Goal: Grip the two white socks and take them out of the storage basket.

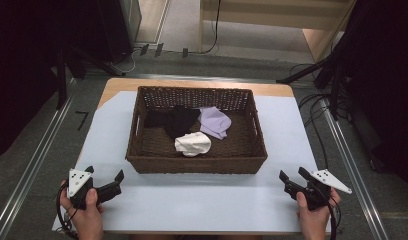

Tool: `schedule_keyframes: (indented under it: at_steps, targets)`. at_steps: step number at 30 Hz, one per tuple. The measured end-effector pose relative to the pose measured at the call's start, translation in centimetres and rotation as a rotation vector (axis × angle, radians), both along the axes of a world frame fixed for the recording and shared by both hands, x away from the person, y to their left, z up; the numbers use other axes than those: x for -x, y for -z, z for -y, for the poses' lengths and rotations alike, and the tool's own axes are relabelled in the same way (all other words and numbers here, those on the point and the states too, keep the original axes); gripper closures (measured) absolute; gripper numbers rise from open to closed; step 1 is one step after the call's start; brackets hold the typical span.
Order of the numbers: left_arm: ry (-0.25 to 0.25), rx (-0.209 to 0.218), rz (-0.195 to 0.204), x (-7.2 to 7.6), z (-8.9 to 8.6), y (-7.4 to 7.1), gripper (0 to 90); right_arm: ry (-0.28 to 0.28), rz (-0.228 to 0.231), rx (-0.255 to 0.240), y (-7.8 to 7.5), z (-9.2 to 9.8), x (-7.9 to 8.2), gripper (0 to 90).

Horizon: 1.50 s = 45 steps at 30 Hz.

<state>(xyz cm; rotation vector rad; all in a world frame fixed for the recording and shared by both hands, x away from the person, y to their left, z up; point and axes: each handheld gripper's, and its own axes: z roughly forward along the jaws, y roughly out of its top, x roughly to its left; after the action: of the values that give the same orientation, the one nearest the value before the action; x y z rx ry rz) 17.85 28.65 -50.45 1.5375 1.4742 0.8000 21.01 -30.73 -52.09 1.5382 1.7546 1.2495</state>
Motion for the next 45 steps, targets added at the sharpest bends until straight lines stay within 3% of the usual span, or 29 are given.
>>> schedule_keyframes:
  at_steps: [3, 5, 7, 9, 13, 16, 23, 27, 28, 29, 32, 34, 35, 36, 38, 39, 45]
  targets:
    - [-0.012, -0.007, 0.003, 0.0, 0.1, 0.0, 0.0, -0.021, 0.005, 0.001, 0.1, -0.1, 0.1, 26.9]
    - [-0.083, 0.009, 0.037, 0.5, -0.2, 0.0, 0.0, -0.046, -0.001, -0.014, 0.1, -0.3, 0.0, 27.3]
    - [-0.092, 0.023, 0.047, 0.6, -0.3, 0.0, 0.0, -0.064, -0.005, -0.017, 0.0, -0.1, -0.1, 29.4]
    - [-0.037, 0.044, 0.055, 0.6, -0.5, 0.0, 0.0, -0.063, -0.004, -0.020, -0.1, -0.3, -0.3, 33.9]
    - [-0.014, 0.030, 0.001, 0.0, -0.3, 0.0, 0.0, -0.088, -0.016, 0.031, -0.2, -0.8, -1.0, 35.1]
    - [0.016, 0.021, 0.004, 0.0, -0.3, 0.0, 0.0, -0.052, -0.010, 0.056, -0.4, -0.8, -1.5, 35.0]
    - [0.040, 0.029, -0.012, -0.2, -0.3, 0.0, 0.0, -0.067, 0.000, 0.088, -1.5, -1.1, -2.7, 33.7]
    - [0.042, 0.027, -0.010, -0.2, -0.4, 0.0, 0.0, -0.154, -0.097, 0.089, -2.6, -1.1, -3.6, 31.3]
    - [0.045, 0.025, -0.012, -0.2, -0.3, 0.0, 0.0, -0.154, -0.097, 0.089, -2.6, -1.1, -3.6, 31.3]
    - [0.047, 0.021, -0.014, -0.2, -0.3, 0.0, 0.0, -0.196, -0.132, 0.080, -3.1, -0.9, -3.9, 29.2]
    - [0.047, 0.021, -0.008, -0.2, -0.2, 0.0, 0.0, -0.269, -0.146, 0.079, -3.6, -0.5, -4.4, 22.1]
    - [0.048, 0.020, -0.008, -0.2, -0.2, 0.0, 0.0, -0.321, -0.158, 0.119, -3.8, -0.4, -4.9, 19.3]
    - [0.048, 0.020, -0.008, -0.2, -0.2, 0.0, 0.0, -0.321, -0.158, 0.119, -3.8, -0.4, -4.9, 19.3]
    - [0.047, 0.021, -0.009, -0.2, -0.2, 0.0, 0.0, -0.386, -0.184, 0.179, -3.9, -0.5, -5.6, 21.7]
    - [0.051, 0.021, -0.008, -0.2, -0.2, 0.0, 0.0, -0.459, -0.228, 0.207, -4.0, -0.5, -6.4, 23.6]
    - [0.053, 0.020, -0.008, -0.2, -0.2, 0.0, 0.0, -0.503, -0.249, 0.244, -4.2, -0.4, -6.9, 23.8]
    - [0.056, 0.020, -0.010, -0.2, -0.2, 0.0, 0.0, -0.626, -0.300, 0.348, -6.0, -0.6, -8.4, 22.6]
